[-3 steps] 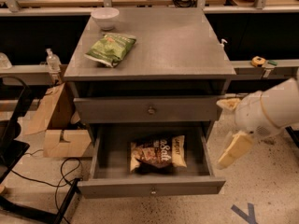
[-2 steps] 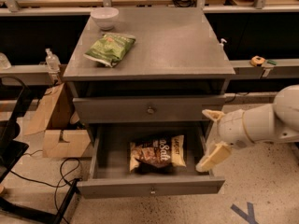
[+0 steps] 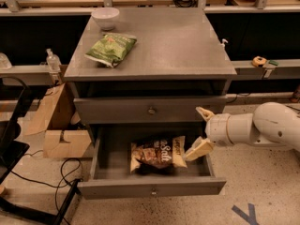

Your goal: Pick brown chip bag from middle drawer and place on counter

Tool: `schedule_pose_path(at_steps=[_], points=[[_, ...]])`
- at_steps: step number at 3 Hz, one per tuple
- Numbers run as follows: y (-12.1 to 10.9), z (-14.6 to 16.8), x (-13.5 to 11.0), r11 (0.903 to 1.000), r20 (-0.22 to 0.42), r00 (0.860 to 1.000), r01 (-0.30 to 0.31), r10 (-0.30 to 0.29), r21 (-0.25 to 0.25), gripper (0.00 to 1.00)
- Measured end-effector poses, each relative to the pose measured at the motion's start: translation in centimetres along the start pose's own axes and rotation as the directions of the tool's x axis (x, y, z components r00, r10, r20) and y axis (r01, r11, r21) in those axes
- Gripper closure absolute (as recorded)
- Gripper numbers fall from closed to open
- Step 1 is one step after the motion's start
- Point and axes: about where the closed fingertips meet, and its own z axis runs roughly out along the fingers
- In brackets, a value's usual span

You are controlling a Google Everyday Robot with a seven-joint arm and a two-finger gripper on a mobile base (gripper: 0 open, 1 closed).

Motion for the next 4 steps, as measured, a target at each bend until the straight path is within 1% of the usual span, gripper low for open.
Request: schedule_pose_path(at_steps=[1,2,3,4], points=[[1.2,4.3,0.6,0.9979,0.057,0.998,0.000,0.004,-0.065,0.00],[2.7,9.5,3.4,0.9897,0.075,0.997,-0.025,0.035,-0.141,0.00],[3.6,14.0,6.1,0.9773,0.071,0.996,-0.047,0.063,-0.206,0.00],[3.9,18.7,8.2,0.9648,0.041,0.996,-0.062,0.074,-0.256,0.00]])
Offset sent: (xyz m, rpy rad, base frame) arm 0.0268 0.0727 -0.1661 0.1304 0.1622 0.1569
